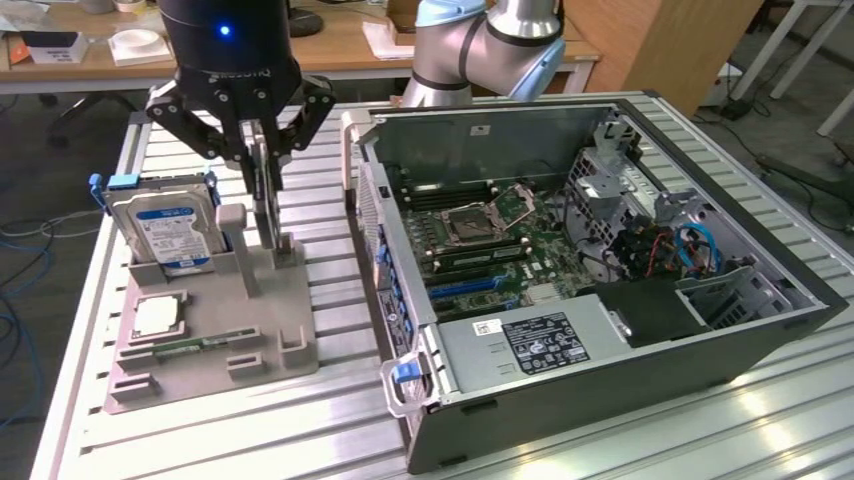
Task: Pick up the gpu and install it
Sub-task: 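Pick up the gpu and move the gpu toward the slot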
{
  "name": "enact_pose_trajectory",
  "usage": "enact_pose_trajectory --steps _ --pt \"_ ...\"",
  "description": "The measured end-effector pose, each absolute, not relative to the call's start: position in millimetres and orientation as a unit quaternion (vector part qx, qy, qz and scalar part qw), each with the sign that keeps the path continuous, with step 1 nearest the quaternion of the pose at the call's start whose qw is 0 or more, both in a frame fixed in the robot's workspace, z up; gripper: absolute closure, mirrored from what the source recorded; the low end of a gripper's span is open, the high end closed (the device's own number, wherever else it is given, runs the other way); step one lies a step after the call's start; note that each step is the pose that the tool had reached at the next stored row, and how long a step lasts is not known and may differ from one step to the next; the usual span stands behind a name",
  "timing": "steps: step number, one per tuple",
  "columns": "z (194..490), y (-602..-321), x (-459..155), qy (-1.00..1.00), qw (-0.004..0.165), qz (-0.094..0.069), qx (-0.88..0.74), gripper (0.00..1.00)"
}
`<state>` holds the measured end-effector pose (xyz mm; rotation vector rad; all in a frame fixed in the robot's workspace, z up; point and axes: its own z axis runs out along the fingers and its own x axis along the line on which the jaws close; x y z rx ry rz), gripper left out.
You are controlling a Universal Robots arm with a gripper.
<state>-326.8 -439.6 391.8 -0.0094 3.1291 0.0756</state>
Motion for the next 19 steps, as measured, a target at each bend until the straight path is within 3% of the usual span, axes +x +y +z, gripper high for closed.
enact_pose_trajectory --steps 19 --pt "396.8 -439.5 -326.8 1.0 0.006 0.013 -0.003 0.73"
